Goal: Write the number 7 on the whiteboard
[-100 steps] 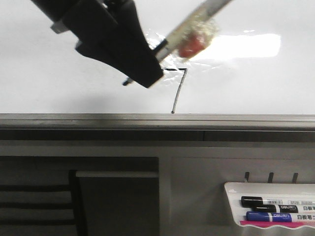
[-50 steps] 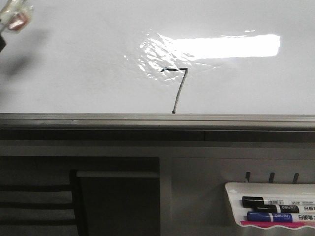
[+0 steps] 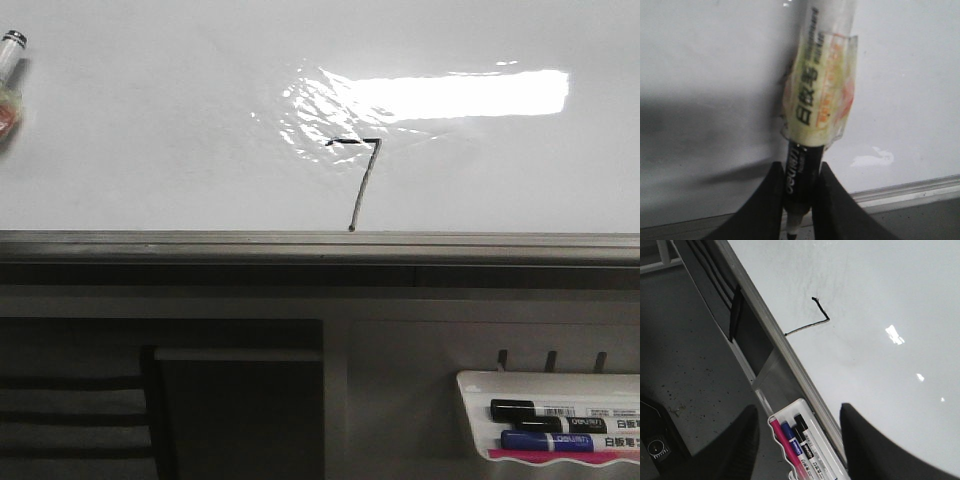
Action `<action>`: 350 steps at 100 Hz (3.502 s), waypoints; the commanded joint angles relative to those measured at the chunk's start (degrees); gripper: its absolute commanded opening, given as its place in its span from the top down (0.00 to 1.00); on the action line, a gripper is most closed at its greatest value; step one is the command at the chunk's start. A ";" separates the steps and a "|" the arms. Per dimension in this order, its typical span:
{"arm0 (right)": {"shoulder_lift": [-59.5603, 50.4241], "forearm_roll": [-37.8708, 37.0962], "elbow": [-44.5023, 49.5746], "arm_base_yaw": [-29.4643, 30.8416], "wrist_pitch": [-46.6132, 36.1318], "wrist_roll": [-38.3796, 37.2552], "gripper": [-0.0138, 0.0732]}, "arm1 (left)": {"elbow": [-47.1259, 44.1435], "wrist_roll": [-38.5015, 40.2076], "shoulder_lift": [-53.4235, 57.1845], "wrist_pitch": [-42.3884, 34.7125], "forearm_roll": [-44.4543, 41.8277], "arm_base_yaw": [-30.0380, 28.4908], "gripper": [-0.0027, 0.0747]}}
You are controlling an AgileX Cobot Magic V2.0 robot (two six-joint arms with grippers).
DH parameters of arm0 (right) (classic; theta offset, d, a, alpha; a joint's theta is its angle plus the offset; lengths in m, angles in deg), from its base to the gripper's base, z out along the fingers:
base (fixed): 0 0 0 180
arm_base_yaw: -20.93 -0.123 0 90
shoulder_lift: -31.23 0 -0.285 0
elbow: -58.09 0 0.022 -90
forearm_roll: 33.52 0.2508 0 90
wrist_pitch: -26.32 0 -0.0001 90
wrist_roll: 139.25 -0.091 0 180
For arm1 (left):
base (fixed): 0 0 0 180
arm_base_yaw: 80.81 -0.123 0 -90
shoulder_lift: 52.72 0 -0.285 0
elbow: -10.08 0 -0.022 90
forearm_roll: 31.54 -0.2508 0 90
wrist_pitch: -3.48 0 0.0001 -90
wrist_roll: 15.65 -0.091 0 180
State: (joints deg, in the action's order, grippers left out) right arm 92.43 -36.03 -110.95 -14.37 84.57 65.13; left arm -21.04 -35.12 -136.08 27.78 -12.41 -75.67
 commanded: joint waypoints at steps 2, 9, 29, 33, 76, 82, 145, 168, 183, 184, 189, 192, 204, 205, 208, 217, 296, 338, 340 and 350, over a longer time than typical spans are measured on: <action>-0.34 -0.86 -1.34 0.05 -3.03 -0.23 0.46 | 1.38 0.65 0.90 -3.38 1.43 -0.15 0.99; -0.34 -0.86 -1.34 0.05 -3.03 -0.23 0.46 | 1.38 0.65 0.90 -3.22 1.43 -0.15 0.99; -0.34 -0.90 -1.34 0.05 -3.03 -0.23 0.46 | 1.38 0.65 0.90 -3.12 1.43 -0.15 0.99; -0.34 -0.90 -1.34 0.05 -3.03 -0.23 0.46 | 1.38 0.65 0.90 -3.12 1.43 -0.15 0.98; -0.34 -1.59 -1.34 0.05 -3.24 -0.23 0.46 | 1.38 0.65 0.90 -3.12 1.43 -0.15 0.51; -0.34 -1.59 -1.34 0.05 -3.24 -0.32 0.46 | 1.71 0.65 0.90 -2.51 1.43 -0.15 0.49; -11.17 -13.35 19.74 20.32 -17.14 -36.31 0.46 | -1.48 0.17 34.09 5.05 0.28 -0.15 0.49; -20.78 -6.34 30.70 22.38 -29.07 -36.70 0.46 | -14.50 0.17 47.00 -2.97 -0.34 -0.15 0.49; -23.86 -7.54 32.45 22.38 -29.40 -36.27 0.46 | -19.70 0.17 49.99 -5.11 -0.24 -0.15 0.49; -24.00 -7.54 32.45 22.38 -29.40 -36.27 0.46 | -19.99 0.17 49.99 -5.10 -0.23 -0.15 0.49; -24.22 -7.54 32.45 22.38 -29.19 -36.27 0.46 | -20.70 0.17 49.99 -5.22 -0.15 -0.15 0.49; -24.22 -7.54 32.45 22.38 -29.19 -36.27 0.46 | -21.00 0.17 49.99 -5.22 -0.15 -0.15 0.50; -24.22 -7.64 32.45 22.38 -29.06 -36.22 0.54 | -21.40 0.17 49.99 -5.22 -0.15 -0.15 0.66; -24.22 -7.64 32.45 22.38 -29.06 -36.22 0.55 | -21.40 0.17 49.99 -5.22 -0.15 -0.15 0.67; -24.22 -7.67 32.45 22.38 -29.06 -36.22 0.61 | -21.40 0.17 49.99 -5.31 -0.15 -0.15 0.74; -24.22 -8.36 32.45 22.38 -29.06 -36.12 0.76 | -21.40 0.17 49.99 -6.05 -0.15 -0.15 0.90; -24.22 -10.03 32.45 22.38 -26.89 -36.12 0.92 | -27.39 0.44 60.54 -5.97 0.52 -1.07 0.99; -24.22 -10.03 32.45 22.38 -26.89 -36.12 0.92 | -43.52 15.08 73.91 -20.94 -10.24 -1.20 0.99; -24.22 -10.03 32.45 22.38 -26.89 -36.12 0.92 | -43.97 15.81 74.45 -20.94 -10.75 -1.33 0.99; -24.22 -10.03 32.45 22.38 -26.89 -36.12 0.92 | -46.24 15.84 76.25 -22.37 -10.76 -1.98 0.99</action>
State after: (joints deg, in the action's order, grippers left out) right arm 68.06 -44.82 -77.14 7.61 61.40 28.64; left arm -66.94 -21.26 -60.57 12.09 -22.27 -77.05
